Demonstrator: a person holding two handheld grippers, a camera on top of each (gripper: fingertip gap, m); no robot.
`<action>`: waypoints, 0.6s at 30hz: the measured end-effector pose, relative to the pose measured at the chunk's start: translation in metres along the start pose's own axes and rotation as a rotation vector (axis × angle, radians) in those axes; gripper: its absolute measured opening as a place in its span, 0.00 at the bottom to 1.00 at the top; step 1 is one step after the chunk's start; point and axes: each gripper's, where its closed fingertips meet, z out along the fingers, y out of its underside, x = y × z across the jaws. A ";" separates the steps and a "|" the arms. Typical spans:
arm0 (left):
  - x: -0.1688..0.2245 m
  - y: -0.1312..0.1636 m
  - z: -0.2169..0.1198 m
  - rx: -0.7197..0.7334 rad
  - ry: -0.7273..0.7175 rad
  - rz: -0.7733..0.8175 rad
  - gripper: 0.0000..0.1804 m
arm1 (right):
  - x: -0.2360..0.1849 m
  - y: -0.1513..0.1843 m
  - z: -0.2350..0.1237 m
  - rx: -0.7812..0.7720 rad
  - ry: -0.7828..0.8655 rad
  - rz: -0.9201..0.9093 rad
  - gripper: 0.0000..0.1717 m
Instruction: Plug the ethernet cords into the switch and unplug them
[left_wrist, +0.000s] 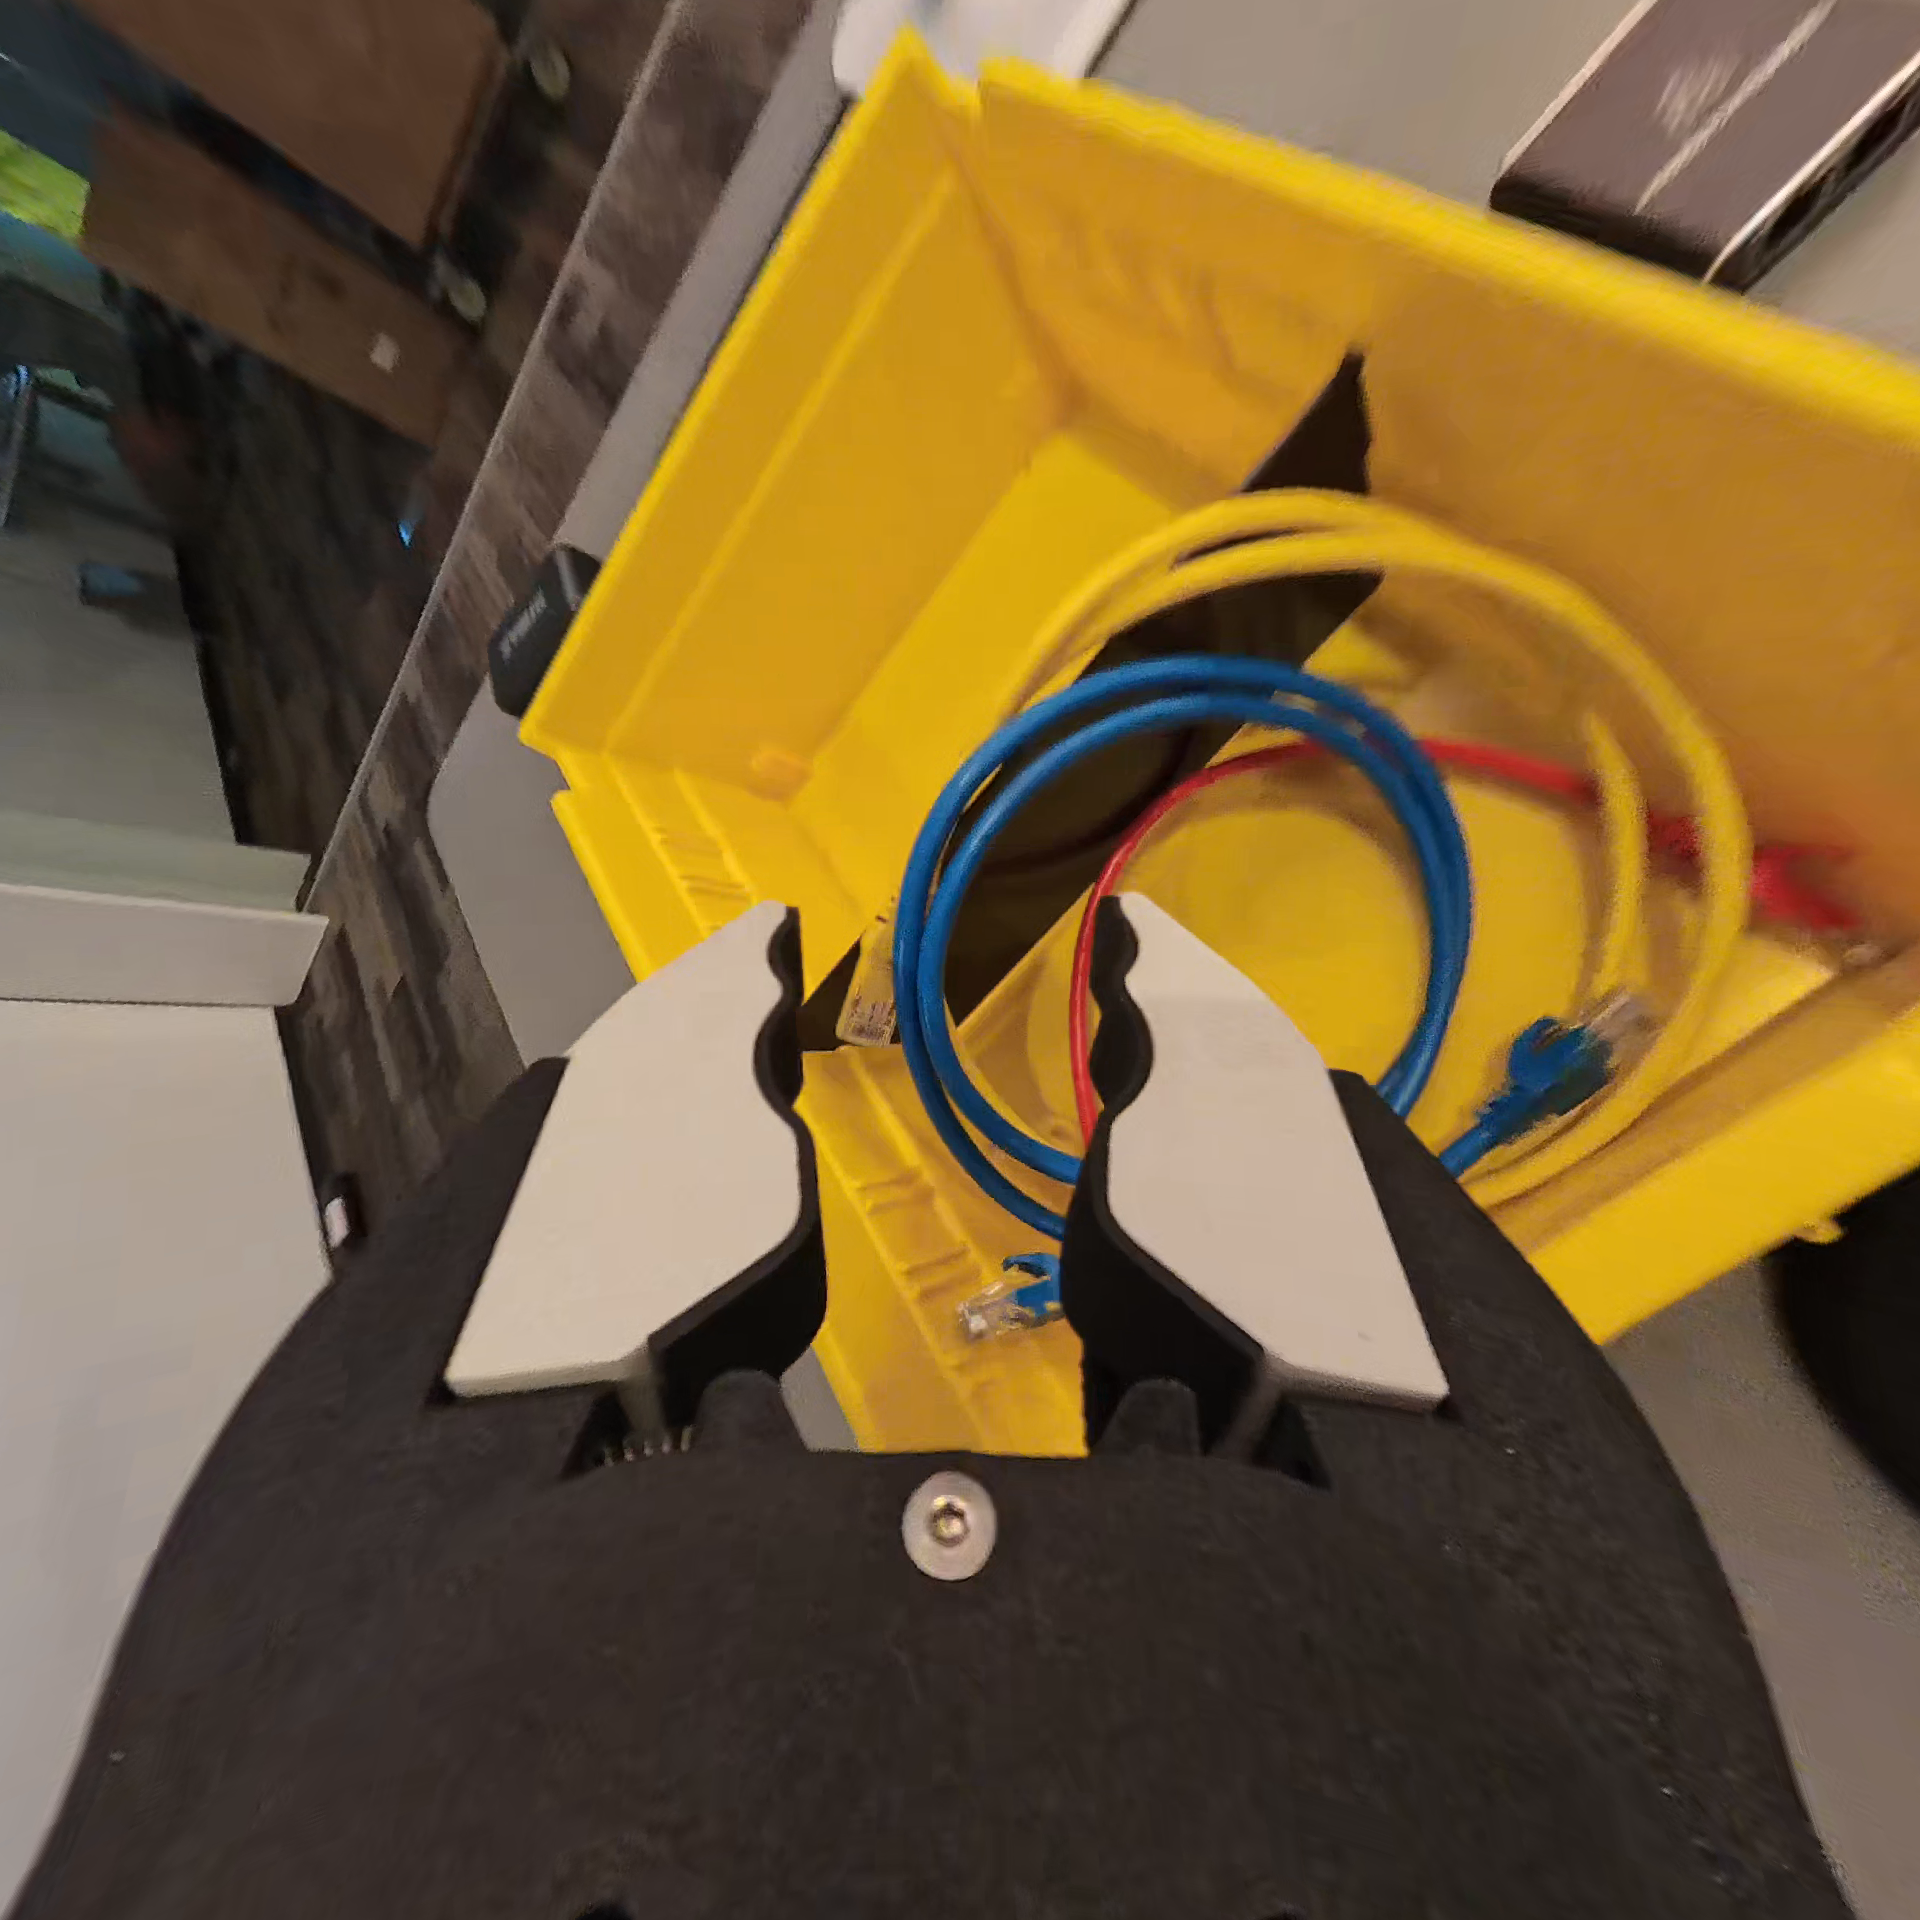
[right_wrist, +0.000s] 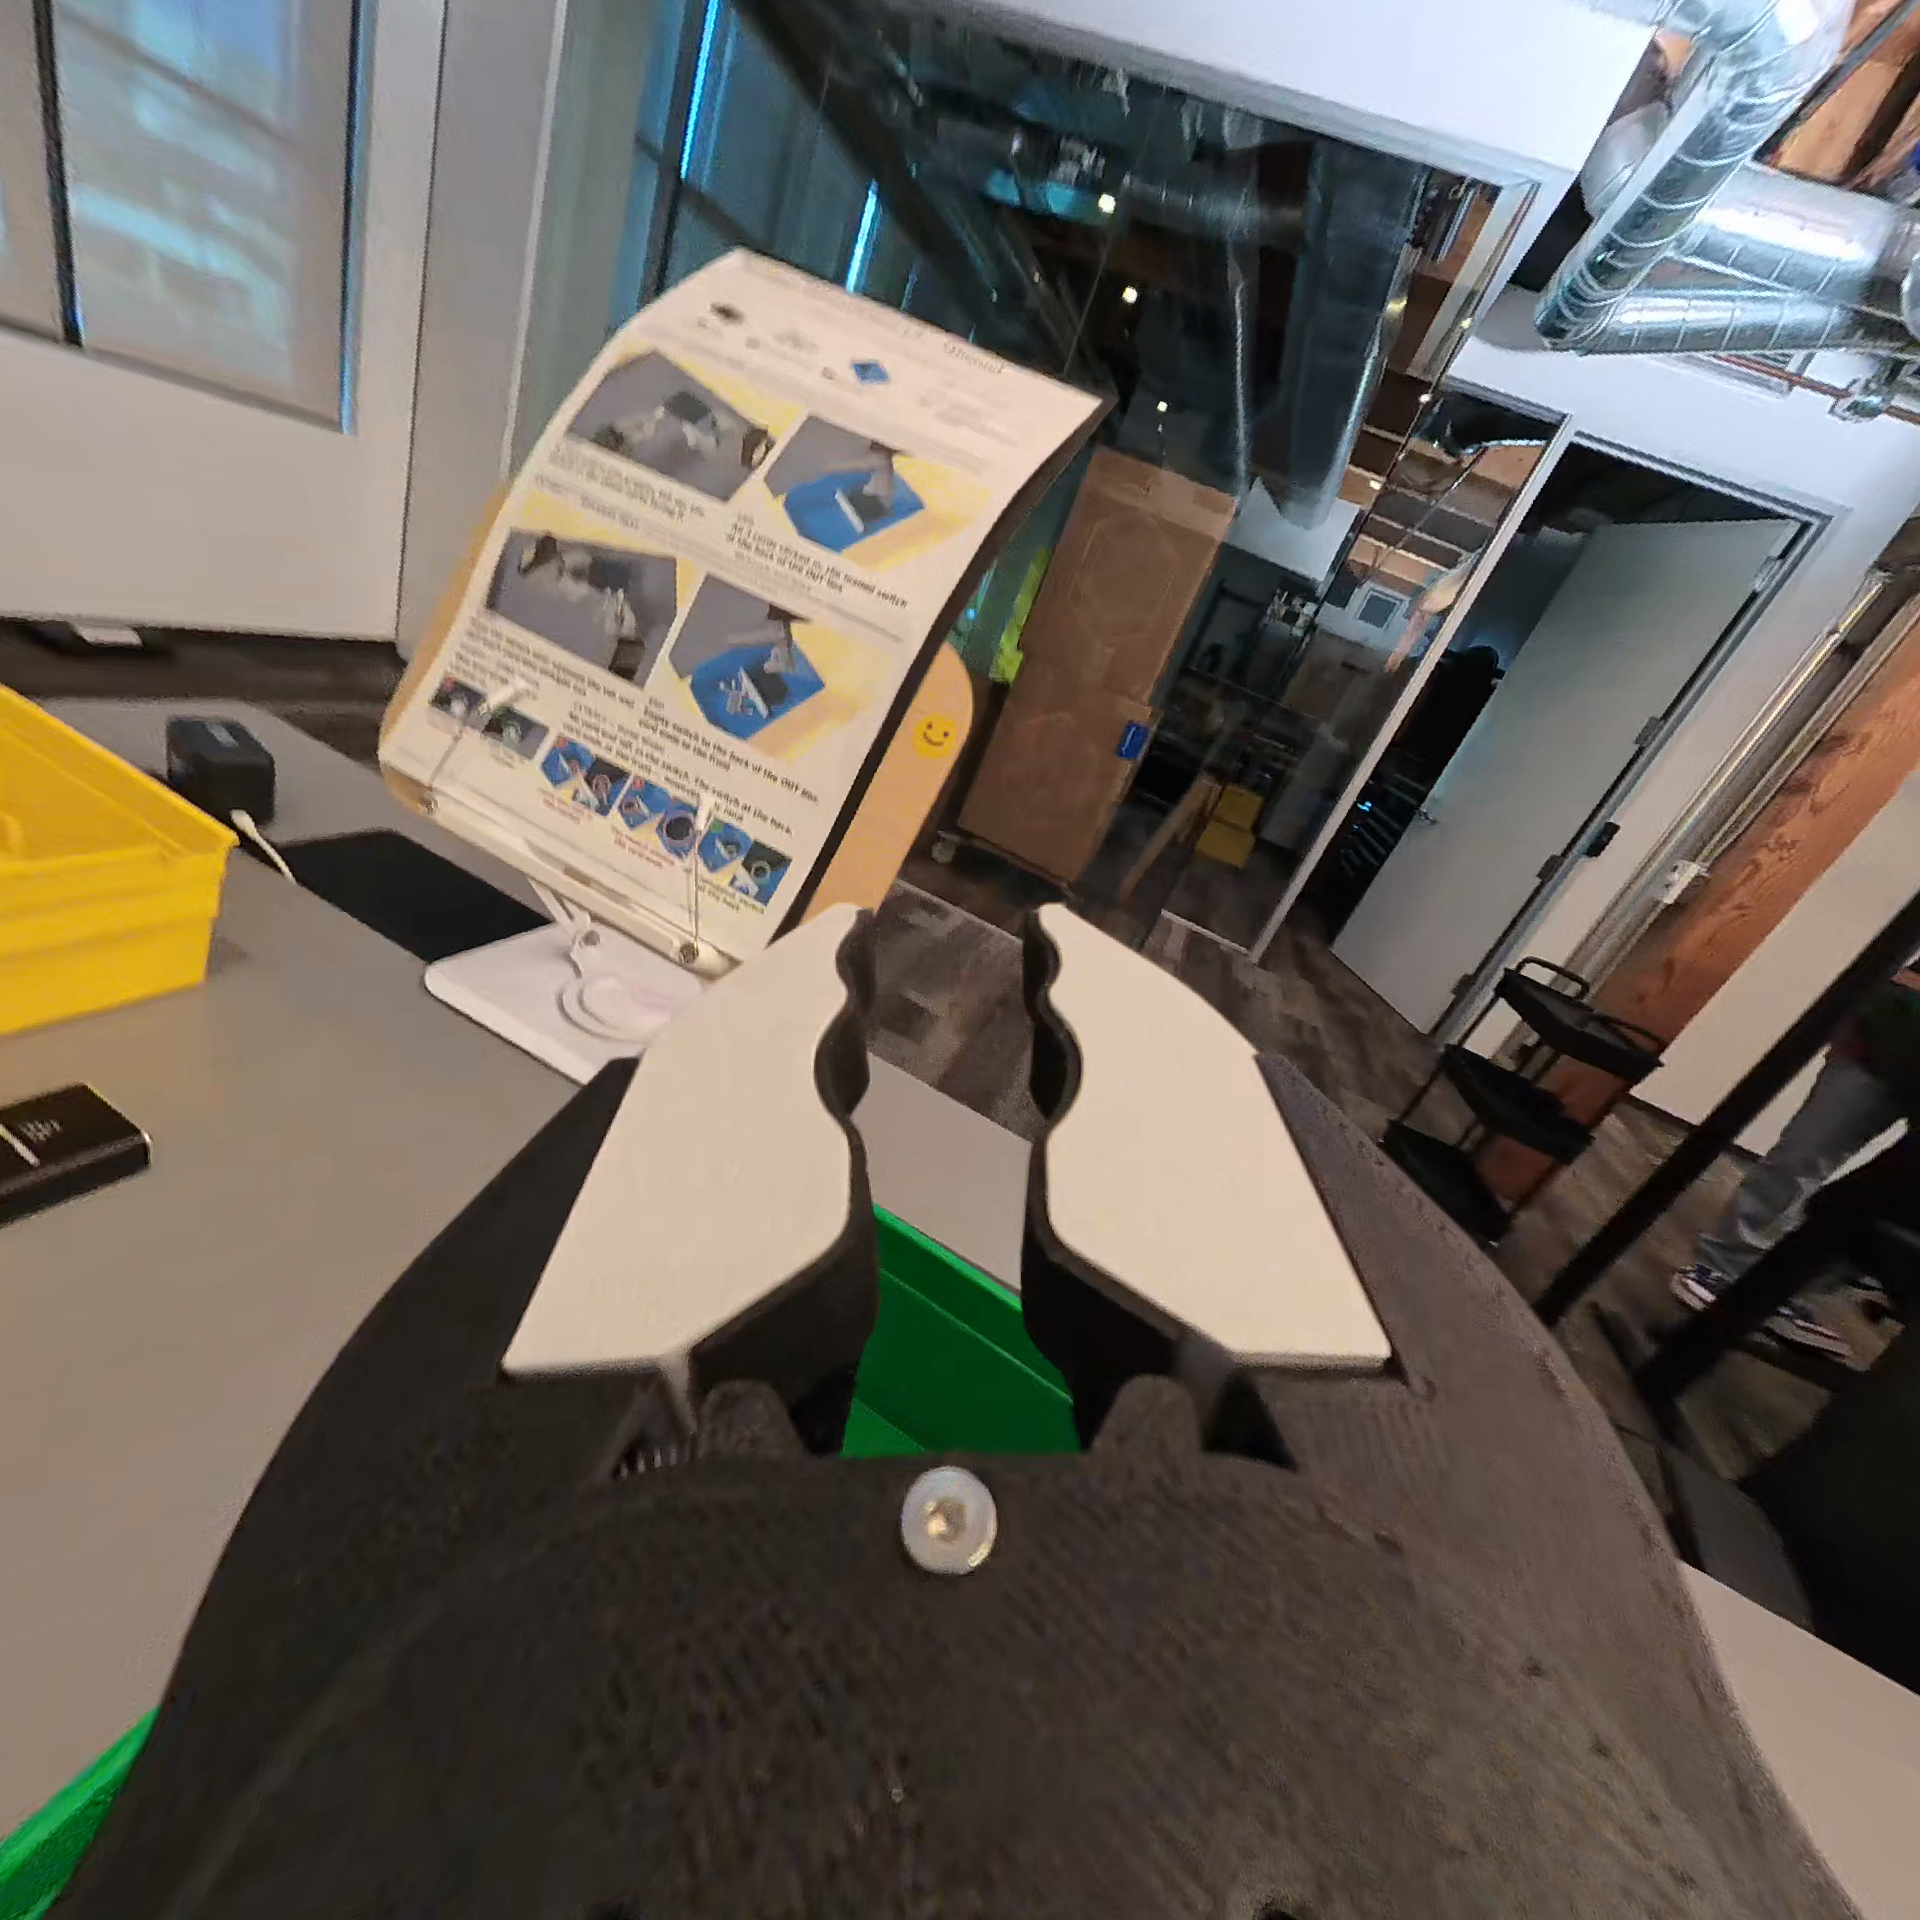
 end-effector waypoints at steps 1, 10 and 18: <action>0.000 0.005 0.007 -0.029 -0.004 0.024 0.29 | -0.003 0.002 0.003 -0.021 0.000 -0.024 0.15; -0.010 0.023 0.039 -0.128 -0.023 0.122 0.11 | -0.019 -0.001 0.006 -0.048 -0.030 -0.074 0.11; -0.009 0.019 0.039 -0.094 -0.027 0.129 0.08 | -0.014 0.011 0.007 -0.089 -0.040 -0.062 0.10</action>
